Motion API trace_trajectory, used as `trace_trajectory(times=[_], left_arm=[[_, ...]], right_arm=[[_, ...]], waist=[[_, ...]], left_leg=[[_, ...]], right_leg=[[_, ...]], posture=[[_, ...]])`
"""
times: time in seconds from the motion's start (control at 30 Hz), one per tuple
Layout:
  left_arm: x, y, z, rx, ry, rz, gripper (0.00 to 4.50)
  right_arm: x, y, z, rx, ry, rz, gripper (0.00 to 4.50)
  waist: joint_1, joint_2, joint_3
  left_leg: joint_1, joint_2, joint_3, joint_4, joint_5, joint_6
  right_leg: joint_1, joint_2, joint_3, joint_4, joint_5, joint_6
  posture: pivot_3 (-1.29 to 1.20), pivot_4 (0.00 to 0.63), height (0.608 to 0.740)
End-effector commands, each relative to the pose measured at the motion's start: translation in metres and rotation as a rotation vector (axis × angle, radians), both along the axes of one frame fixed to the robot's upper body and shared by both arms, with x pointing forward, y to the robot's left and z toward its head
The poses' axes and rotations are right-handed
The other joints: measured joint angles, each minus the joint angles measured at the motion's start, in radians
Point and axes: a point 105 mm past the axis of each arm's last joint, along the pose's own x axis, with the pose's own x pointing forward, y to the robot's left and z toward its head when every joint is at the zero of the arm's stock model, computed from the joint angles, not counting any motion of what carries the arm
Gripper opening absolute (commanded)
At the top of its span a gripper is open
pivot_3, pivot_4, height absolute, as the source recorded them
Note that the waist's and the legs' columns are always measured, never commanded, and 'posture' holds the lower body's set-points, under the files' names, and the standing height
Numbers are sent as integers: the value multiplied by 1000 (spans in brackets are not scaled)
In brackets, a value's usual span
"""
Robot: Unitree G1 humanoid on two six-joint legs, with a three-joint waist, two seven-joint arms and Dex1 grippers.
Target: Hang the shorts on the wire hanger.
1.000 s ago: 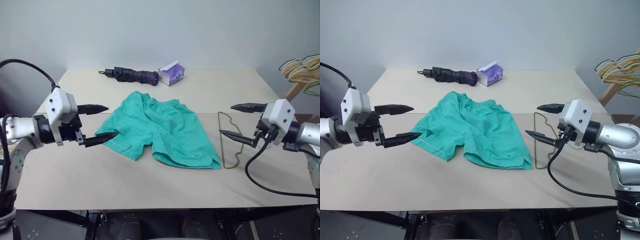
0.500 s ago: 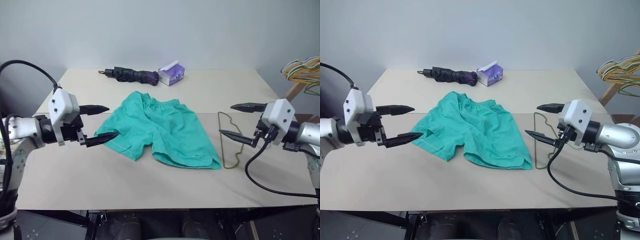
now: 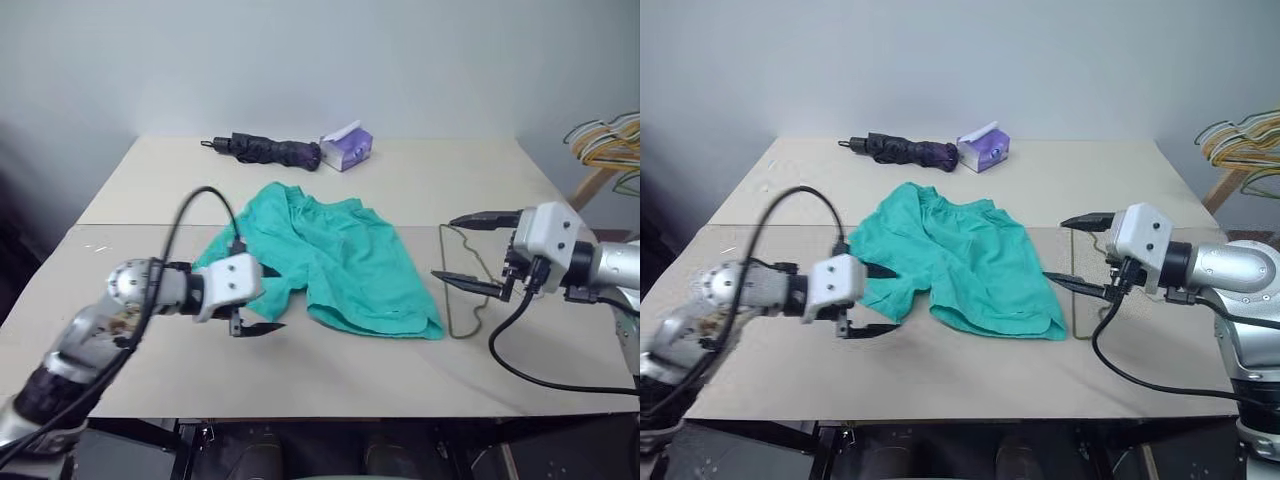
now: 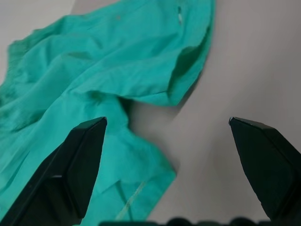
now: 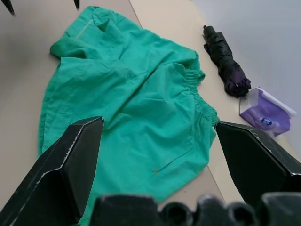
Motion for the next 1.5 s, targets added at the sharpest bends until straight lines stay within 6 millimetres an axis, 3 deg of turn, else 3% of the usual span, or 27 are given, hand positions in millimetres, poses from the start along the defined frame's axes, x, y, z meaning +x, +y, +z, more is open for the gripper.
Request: trace_trajectory(times=[0.03,0.27,0.3,0.37,0.53,0.77,0.8,0.93,1.2,1.33,1.43,1.5], left_arm=[[12,-19,-12,72,-95,-72,4500],[35,-42,-45,228,-259,-174,4500],[38,-47,-46,219,-254,-173,4317],[41,-54,-47,204,-254,-182,3926],[50,-63,-44,164,-279,-165,2318],[53,-56,-38,131,-277,-129,11],[54,-54,-37,125,-273,-119,11],[54,-32,-26,85,-258,-93,11],[69,72,-10,207,-314,132,11],[82,114,-2,253,-343,272,11],[96,135,2,291,-388,365,11],[98,140,1,306,-380,373,464]], right_arm=[[-6,6,9,-20,-24,33,4448],[-14,14,5,-46,27,85,4448],[-16,15,5,-50,42,97,4487],[-20,15,4,-60,69,117,4500],[-28,12,-2,-82,142,147,4500],[-26,11,-2,-82,146,144,4500],[-26,11,-3,-82,148,144,4500],[-27,11,-4,-76,174,148,4500],[-28,12,-11,-62,194,153,4500],[-28,14,-13,-58,200,163,4500],[-27,17,-14,-56,201,174,4500],[-26,19,-14,-53,200,182,4500]], waist=[[-1,0,0],[-9,1,-1],[-11,1,-1],[-10,1,-1],[-9,1,-1],[-16,1,-1],[-16,1,-1],[-21,1,-1],[-32,1,0],[-28,2,0],[-18,1,1],[-10,0,2]], left_leg=[[0,0,0,0,0,0],[0,0,0,0,0,0],[0,0,0,0,0,0],[0,0,0,1,0,0],[-1,0,-1,1,0,0],[0,0,-1,1,0,0],[0,0,-1,1,0,0],[0,0,-1,1,0,0],[1,1,-1,1,0,0],[1,1,-1,1,0,0],[0,1,-1,1,0,0],[0,1,-1,1,0,0]], right_leg=[[0,0,0,0,0,0],[0,0,0,-1,0,0],[0,1,0,0,0,0],[0,0,0,0,0,0],[0,0,0,0,0,0],[0,1,0,1,0,0],[0,0,0,2,0,0],[0,1,0,2,0,1],[0,0,0,3,0,1],[0,0,0,3,0,1],[0,0,0,3,0,1],[-1,1,0,3,0,1]], posture=[[-4,44,740],[-36,37,740],[-44,36,740],[-45,35,740],[-47,34,740],[-38,36,740],[-38,37,740],[-38,49,740],[-17,63,740],[4,71,740],[13,74,740],[17,76,740]])
